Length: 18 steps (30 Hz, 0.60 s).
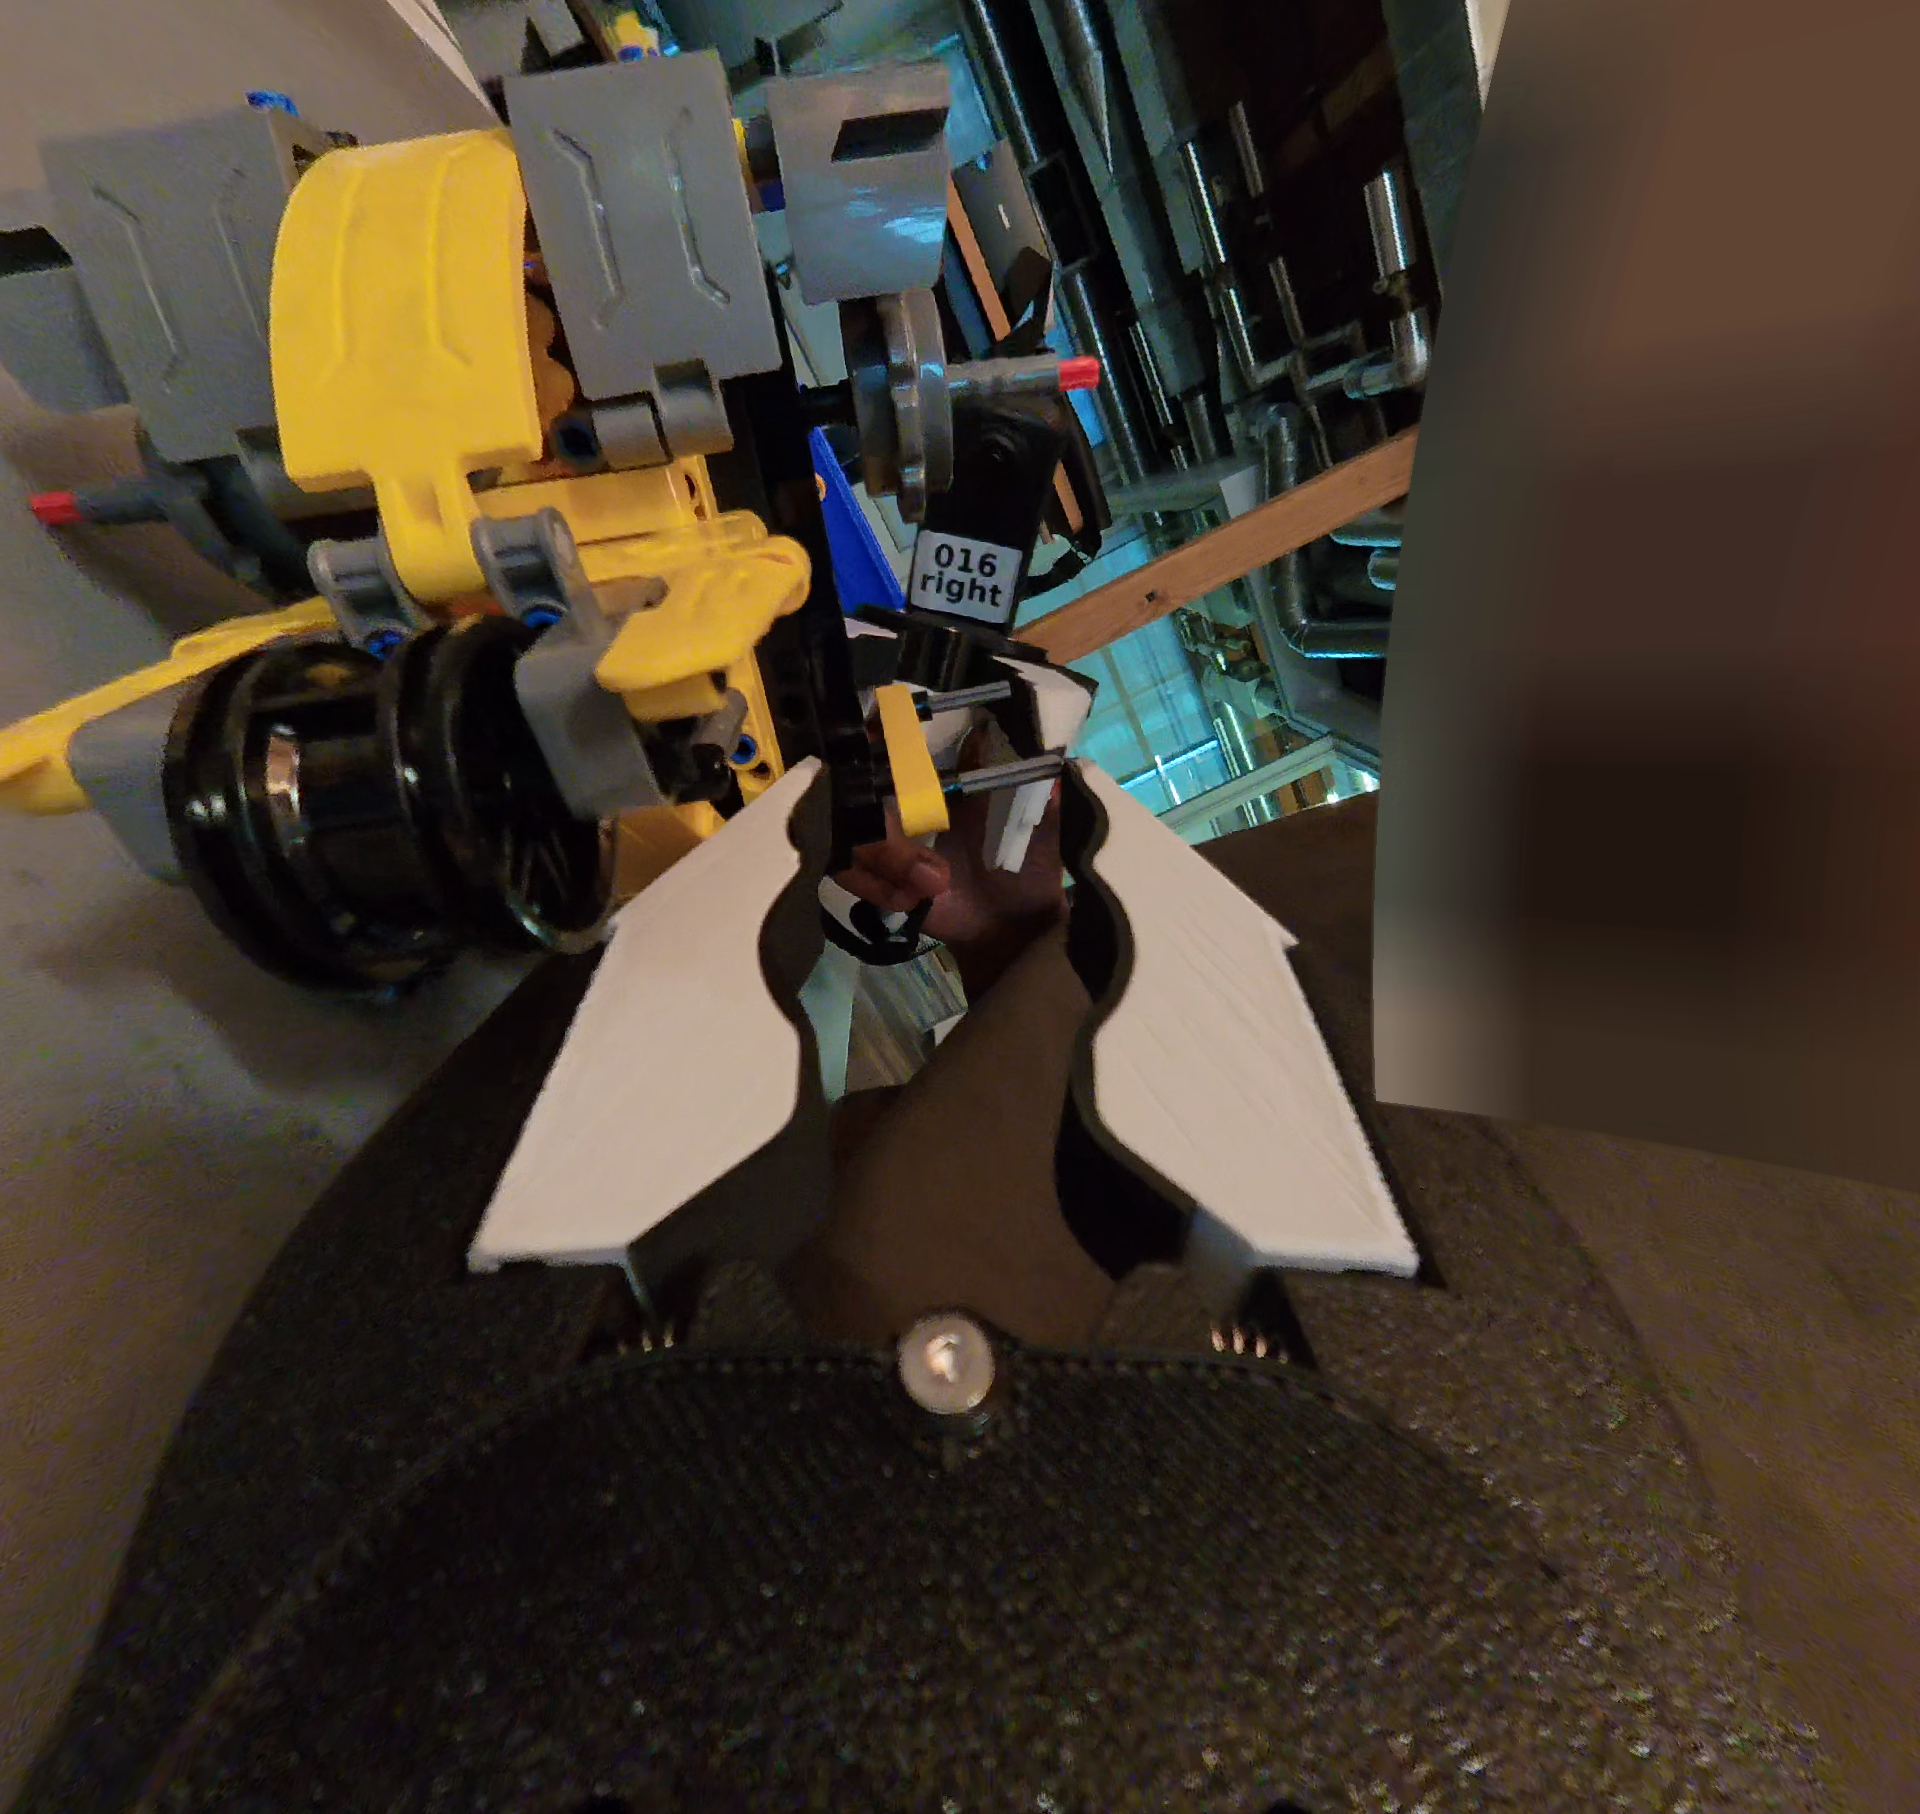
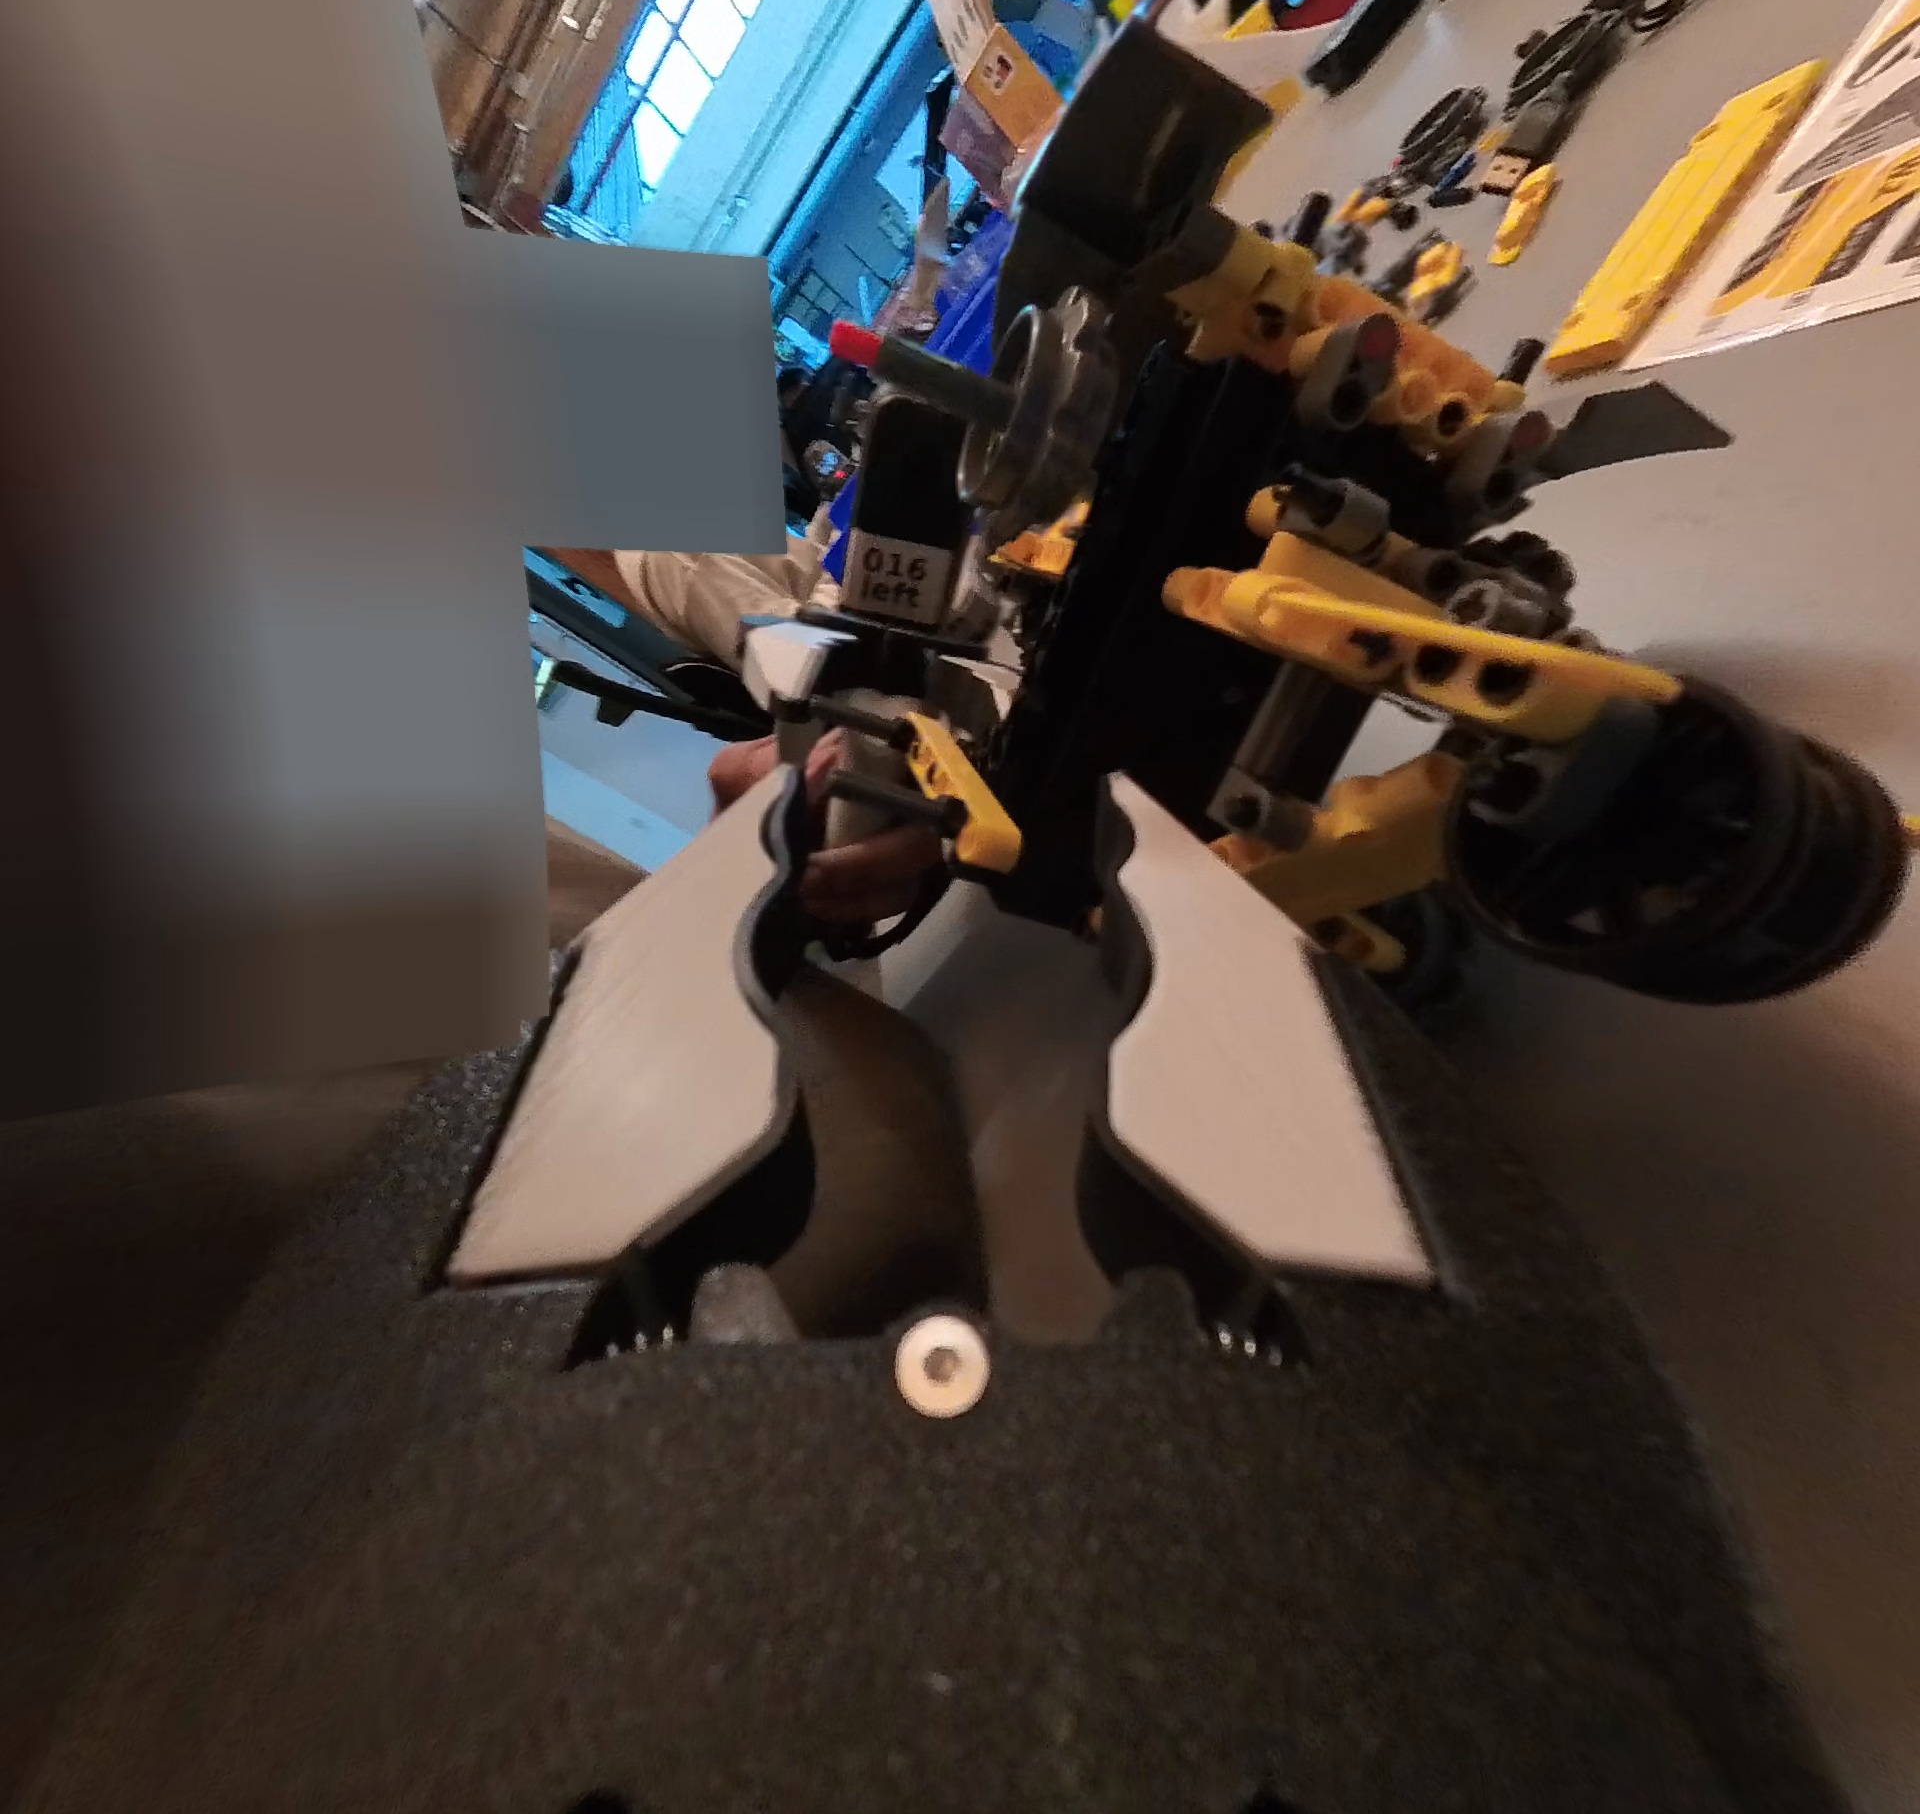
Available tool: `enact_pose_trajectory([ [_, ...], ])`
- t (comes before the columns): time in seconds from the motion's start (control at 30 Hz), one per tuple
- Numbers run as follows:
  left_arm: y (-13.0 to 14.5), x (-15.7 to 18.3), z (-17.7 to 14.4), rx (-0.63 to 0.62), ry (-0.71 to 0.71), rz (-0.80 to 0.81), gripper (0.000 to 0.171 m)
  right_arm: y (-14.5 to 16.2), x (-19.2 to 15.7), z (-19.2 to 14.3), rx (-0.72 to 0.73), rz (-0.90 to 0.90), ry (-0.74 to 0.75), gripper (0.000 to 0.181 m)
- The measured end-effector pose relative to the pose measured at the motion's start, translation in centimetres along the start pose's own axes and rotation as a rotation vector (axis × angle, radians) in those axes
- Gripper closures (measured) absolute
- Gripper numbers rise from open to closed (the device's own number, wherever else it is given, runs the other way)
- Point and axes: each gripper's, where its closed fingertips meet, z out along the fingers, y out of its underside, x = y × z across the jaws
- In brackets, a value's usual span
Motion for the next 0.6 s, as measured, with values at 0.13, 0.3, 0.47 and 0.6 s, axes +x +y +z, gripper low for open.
enact_pose_trajectory([
  [0.13, 0.0, 0.1, -0.2, -0.02, 0.027, -0.016, 0.129, 0.2, -0.4, -0.8, -0.001, 0.062, -0.095, 0.125],
  [0.3, -0.1, 0.2, -0.5, -0.014, 0.078, -0.07, 0.129, -0.2, -0.3, -1.3, 0.005, 0.125, -0.146, 0.136],
  [0.47, -0.3, 0.2, -0.7, -0.007, 0.099, -0.08, 0.125, -0.2, -0.5, -1.1, -0.006, 0.139, -0.187, 0.14],
  [0.6, -0.3, 0.2, -0.9, -0.014, 0.128, -0.097, 0.13, 0.2, -0.5, -1.1, -0.032, 0.138, -0.217, 0.155],
])
